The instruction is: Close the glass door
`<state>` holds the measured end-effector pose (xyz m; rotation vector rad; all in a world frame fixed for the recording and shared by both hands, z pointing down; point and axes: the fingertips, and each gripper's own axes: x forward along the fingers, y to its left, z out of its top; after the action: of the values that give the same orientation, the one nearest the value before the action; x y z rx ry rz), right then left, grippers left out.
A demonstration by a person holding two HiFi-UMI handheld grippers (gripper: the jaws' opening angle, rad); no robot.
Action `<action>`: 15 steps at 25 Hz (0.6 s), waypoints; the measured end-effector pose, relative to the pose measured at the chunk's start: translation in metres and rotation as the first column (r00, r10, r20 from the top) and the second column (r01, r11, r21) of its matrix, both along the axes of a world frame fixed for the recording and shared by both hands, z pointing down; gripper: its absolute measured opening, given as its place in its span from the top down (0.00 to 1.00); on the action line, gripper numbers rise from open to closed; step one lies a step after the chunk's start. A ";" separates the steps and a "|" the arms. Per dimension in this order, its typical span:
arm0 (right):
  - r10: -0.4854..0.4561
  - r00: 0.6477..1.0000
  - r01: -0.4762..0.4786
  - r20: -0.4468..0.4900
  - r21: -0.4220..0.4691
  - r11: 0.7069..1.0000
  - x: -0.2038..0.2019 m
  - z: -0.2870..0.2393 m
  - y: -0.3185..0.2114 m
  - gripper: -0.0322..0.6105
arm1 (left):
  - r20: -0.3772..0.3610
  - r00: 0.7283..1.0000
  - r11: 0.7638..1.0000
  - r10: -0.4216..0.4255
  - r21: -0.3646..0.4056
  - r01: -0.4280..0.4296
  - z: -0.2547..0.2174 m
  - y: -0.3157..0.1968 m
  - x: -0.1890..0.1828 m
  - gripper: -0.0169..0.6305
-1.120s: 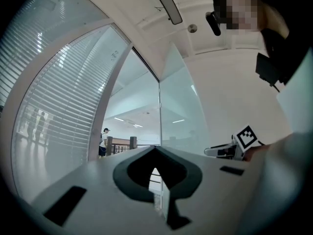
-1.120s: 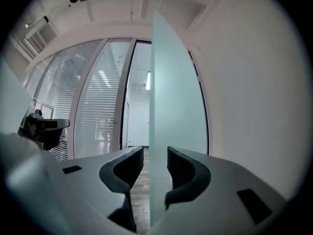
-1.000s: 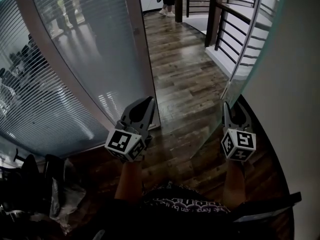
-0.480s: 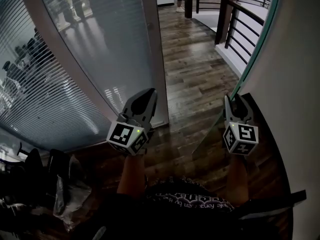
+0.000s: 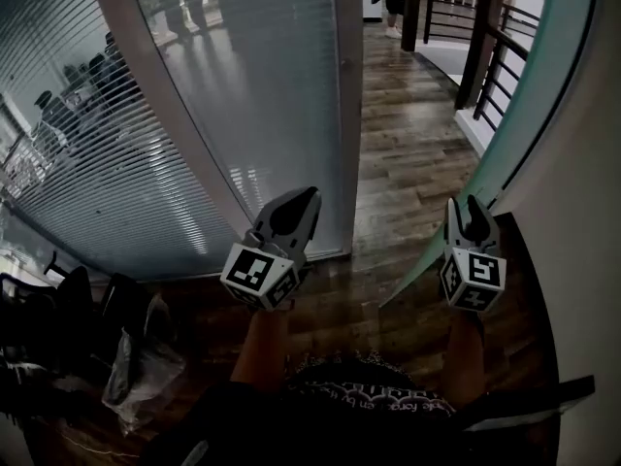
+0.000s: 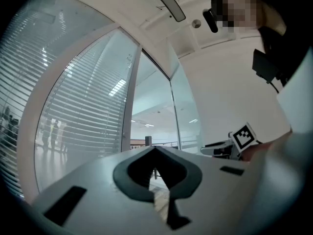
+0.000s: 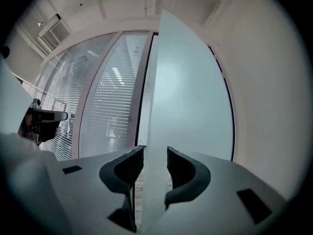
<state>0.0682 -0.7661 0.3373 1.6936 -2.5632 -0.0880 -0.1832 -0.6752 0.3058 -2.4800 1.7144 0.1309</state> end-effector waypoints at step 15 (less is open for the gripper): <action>-0.225 0.974 0.225 0.001 0.038 0.974 -0.071 0.004 -0.054 0.74 | -0.005 0.989 0.989 -0.147 -0.011 0.147 0.005 -0.045 -0.037 0.97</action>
<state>-0.0031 -0.8197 0.3412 1.4088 -2.7637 -0.1441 -0.2203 -0.7202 0.3110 -2.3519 1.8976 0.1155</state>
